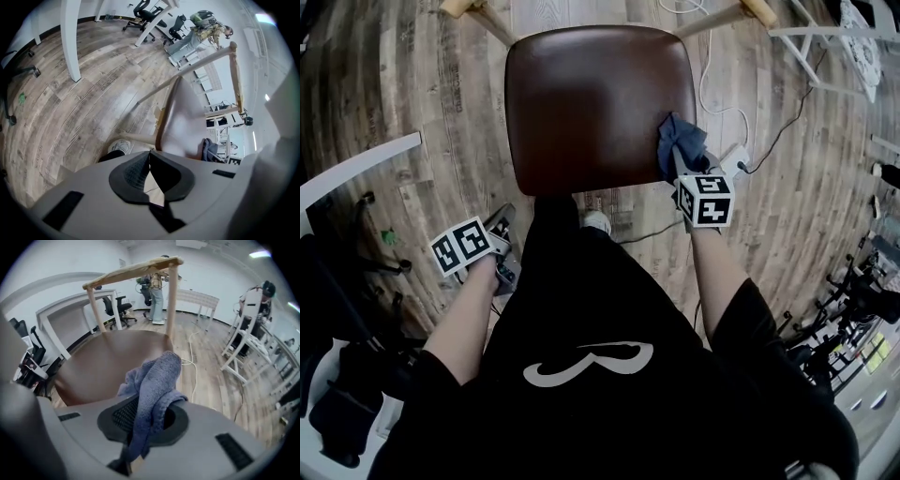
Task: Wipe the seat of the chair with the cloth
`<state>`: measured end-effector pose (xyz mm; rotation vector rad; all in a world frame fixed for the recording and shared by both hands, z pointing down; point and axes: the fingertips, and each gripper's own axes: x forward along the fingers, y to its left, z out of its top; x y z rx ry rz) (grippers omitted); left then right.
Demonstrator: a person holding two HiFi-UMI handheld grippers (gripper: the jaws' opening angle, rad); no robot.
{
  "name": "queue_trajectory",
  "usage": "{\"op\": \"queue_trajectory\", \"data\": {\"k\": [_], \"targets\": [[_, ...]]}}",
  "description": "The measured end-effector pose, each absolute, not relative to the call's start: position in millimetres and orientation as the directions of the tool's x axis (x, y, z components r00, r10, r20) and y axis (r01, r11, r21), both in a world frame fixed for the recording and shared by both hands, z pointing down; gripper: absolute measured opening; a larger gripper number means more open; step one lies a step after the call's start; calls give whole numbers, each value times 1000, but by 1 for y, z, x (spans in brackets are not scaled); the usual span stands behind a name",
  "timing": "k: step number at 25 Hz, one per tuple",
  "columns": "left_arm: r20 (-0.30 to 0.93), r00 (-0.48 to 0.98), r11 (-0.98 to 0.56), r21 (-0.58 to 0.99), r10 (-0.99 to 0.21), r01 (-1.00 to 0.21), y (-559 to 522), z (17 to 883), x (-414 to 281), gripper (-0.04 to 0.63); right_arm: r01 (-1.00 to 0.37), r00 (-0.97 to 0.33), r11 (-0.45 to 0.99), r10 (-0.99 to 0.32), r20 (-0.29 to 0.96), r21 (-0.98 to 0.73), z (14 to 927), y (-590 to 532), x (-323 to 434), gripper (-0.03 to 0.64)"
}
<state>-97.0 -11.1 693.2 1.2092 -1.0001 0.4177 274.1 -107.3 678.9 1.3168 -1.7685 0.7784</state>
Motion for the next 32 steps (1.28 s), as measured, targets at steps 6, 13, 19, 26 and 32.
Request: {"op": "queue_trajectory", "data": {"k": [6,13,19,26,32], "targets": [[788,551,280,614,-275,-738,-11,673,-72,14,-975,-135,219,-473,871,-32,680,-95,303,49],[670,623,50,696,-403,-716,-24,587,-36,14,-919,-348,353,-523,778,-174,613,-102,262,48],[528,680,-18,783,-509,-621,-14,482,-26,15,-789,-594,513,-499,631,-338,487,-65,201,48],[421,767,-214,793,-484,-570,-4,378,-20,15,-616,-786,620,-446,428,-486,346,9,134,49],[335,854,-443,745,-398,-499,57,279,-25,15,-593,-804,645,-505,314,-482,259,82,91,49]]}}
